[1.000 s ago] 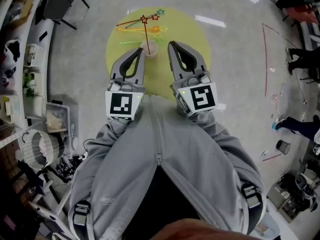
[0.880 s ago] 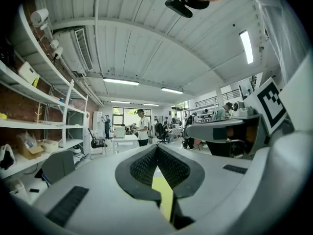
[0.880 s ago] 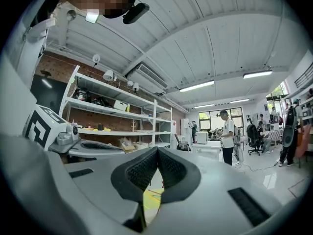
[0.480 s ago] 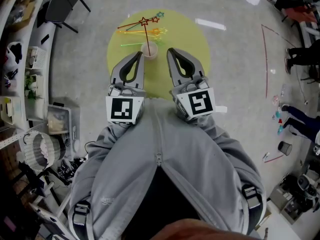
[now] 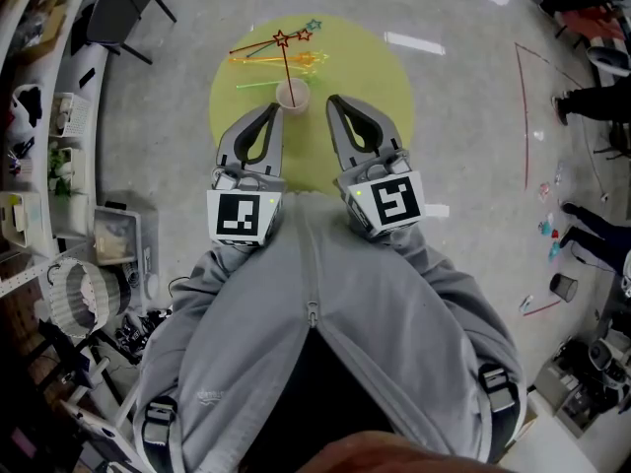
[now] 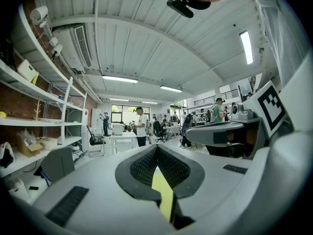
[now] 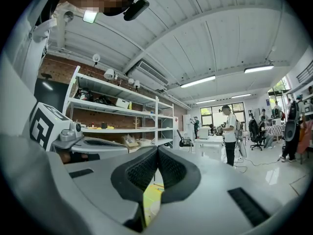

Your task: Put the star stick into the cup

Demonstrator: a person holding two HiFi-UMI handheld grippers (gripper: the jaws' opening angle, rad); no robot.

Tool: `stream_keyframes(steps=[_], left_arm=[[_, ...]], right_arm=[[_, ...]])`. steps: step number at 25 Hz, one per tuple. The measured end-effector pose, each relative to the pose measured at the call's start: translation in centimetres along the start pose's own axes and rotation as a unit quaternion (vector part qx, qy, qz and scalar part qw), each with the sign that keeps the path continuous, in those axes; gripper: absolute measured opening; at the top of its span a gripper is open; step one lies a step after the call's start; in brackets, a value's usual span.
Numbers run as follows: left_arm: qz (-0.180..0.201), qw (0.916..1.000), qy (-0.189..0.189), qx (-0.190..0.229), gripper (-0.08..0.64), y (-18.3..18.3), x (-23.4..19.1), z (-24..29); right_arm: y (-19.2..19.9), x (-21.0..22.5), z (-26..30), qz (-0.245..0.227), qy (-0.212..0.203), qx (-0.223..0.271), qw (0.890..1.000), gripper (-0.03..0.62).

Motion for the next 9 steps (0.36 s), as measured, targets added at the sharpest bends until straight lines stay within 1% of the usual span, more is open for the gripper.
stream_keyframes(steps=[5,9], left_arm=[[0.01,0.9999,0.006,-0.003,0.017,0.4,-0.09,-0.02],[0.001,0.9999,0.009,-0.004,0.017,0.21,0.03,0.08]], right_arm=[[0.2,-0.11,0.15,-0.001,-0.004,-0.003,1.0,0.032],[-0.08,-0.08,0.25,0.007,0.007,-0.013,1.0,0.032]])
Point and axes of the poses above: the fingertips, and each gripper's own axes: z forward along the fingers, x to its right, y out of its underside, the point moved 9 cm from there along -z, backward along the fingers
